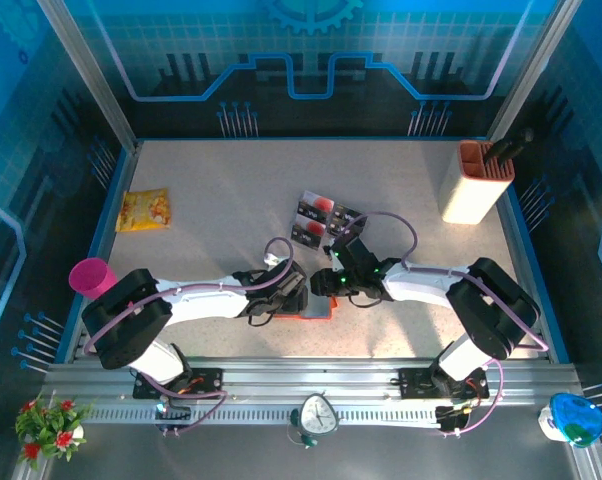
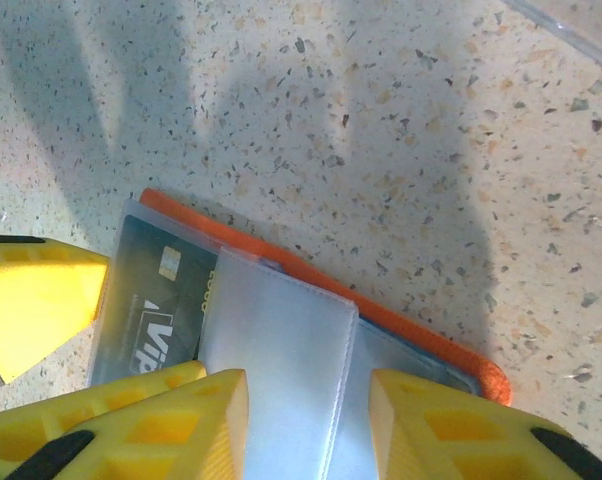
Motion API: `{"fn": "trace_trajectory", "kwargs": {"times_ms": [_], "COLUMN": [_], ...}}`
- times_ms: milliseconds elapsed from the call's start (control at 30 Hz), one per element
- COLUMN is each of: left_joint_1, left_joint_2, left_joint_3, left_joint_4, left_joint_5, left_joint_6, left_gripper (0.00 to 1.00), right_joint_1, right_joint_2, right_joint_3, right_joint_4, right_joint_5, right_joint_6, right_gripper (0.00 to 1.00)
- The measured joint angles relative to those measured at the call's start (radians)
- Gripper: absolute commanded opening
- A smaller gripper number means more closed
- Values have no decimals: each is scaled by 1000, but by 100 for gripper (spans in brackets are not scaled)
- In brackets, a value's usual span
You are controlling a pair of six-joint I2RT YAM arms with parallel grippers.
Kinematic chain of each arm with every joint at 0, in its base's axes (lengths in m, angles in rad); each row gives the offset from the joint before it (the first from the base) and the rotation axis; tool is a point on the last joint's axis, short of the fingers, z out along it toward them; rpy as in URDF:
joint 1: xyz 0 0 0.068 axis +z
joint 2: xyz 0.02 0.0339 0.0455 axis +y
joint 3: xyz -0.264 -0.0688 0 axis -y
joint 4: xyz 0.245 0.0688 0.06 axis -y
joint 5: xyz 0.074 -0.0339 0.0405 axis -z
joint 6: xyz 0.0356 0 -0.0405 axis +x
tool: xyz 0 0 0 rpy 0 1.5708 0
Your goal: Put the credit cards into the card holder
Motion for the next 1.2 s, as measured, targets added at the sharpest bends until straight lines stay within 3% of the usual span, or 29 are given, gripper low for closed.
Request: {"fn": "trace_trajectory", "kwargs": {"times_ms": [233,433,633,933,1200], "left_joint_1": [-1,-1,-1,16,82], "left_joint_2": [0,-1,-25,-220,-448], "left_joint_3": [0,0,-8,-25,-85], "left_joint_4": [1,1,-7,-115,-146], "left_joint_5": [0,0,1,-34,-63], "left_joint_6": [0,0,0,0,-16], "left_gripper": [70,71,75,80,81], "right_joint_1": [0,0,0,23,103], "right_joint_2": [44,53,44,-26,30], "right_joint_3": [4,9,9,55,122], "right_joint_4": [27,34,26,-2,2], "right_joint_5": [-15,-42,-63,-87,-98], "right_joint_6": [3,8,10,23,46], "right_gripper": [38,30,35,42,43]}}
